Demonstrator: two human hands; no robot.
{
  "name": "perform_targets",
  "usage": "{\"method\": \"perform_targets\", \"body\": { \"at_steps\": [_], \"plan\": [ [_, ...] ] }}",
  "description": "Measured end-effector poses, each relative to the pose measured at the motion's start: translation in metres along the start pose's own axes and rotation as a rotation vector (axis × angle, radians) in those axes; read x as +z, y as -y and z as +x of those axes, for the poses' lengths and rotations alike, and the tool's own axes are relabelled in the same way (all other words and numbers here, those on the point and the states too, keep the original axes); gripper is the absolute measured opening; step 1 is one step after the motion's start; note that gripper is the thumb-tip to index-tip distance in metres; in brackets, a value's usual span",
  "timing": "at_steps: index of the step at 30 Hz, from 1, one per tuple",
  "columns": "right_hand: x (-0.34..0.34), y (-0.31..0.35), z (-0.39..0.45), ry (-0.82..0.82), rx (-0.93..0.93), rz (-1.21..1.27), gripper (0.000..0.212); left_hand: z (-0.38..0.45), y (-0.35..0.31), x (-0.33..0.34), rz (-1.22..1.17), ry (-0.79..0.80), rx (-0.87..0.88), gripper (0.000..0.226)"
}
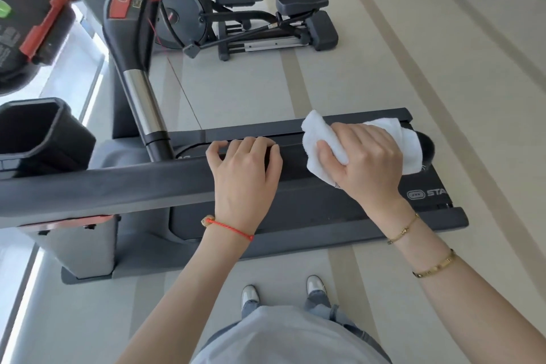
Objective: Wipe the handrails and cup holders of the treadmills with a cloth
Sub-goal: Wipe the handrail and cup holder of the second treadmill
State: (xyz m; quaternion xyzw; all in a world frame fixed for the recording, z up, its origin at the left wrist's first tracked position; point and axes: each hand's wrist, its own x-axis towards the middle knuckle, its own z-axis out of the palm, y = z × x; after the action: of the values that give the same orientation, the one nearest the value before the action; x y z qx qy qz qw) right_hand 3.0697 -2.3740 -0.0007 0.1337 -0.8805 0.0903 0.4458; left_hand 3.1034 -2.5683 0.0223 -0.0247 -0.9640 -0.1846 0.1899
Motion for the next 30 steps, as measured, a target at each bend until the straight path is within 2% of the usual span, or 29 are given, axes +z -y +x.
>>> {"method": "perform_targets", "body": {
  "at_steps": [7,11,14,17,19,22,24,27,30],
  "plan": [
    [-0.013,-0.07,-0.008,-0.025,0.006,0.027,0.026,0.003,-0.06,0.029,0.017,-0.02,-0.03,0.031],
    [-0.015,-0.101,-0.017,-0.099,0.03,0.151,0.028,0.002,-0.083,0.041,0.048,-0.044,-0.05,0.032],
    [-0.015,-0.112,-0.028,-0.091,0.147,0.307,0.038,0.002,-0.089,0.045,0.075,-0.059,-0.088,0.036],
    [-0.021,-0.12,-0.021,0.089,0.315,0.53,0.03,0.001,-0.089,0.045,0.104,-0.069,-0.1,0.04],
    [-0.022,-0.128,-0.008,0.314,0.362,0.57,0.034,0.001,-0.089,0.046,0.11,-0.07,-0.097,0.042],
    [-0.019,-0.132,0.015,0.622,0.302,0.532,0.043,0.001,-0.089,0.047,0.113,-0.08,-0.085,0.041],
    [-0.019,-0.129,0.022,0.701,0.252,0.49,0.042,0.001,-0.089,0.047,0.121,-0.086,-0.084,0.04],
    [-0.028,-0.125,0.01,0.586,0.202,0.393,0.041,0.001,-0.089,0.046,0.129,-0.081,-0.088,0.039],
    [-0.04,-0.123,-0.008,0.473,0.139,0.372,0.03,0.002,-0.088,0.046,0.129,-0.075,-0.091,0.039]
  ]
}}
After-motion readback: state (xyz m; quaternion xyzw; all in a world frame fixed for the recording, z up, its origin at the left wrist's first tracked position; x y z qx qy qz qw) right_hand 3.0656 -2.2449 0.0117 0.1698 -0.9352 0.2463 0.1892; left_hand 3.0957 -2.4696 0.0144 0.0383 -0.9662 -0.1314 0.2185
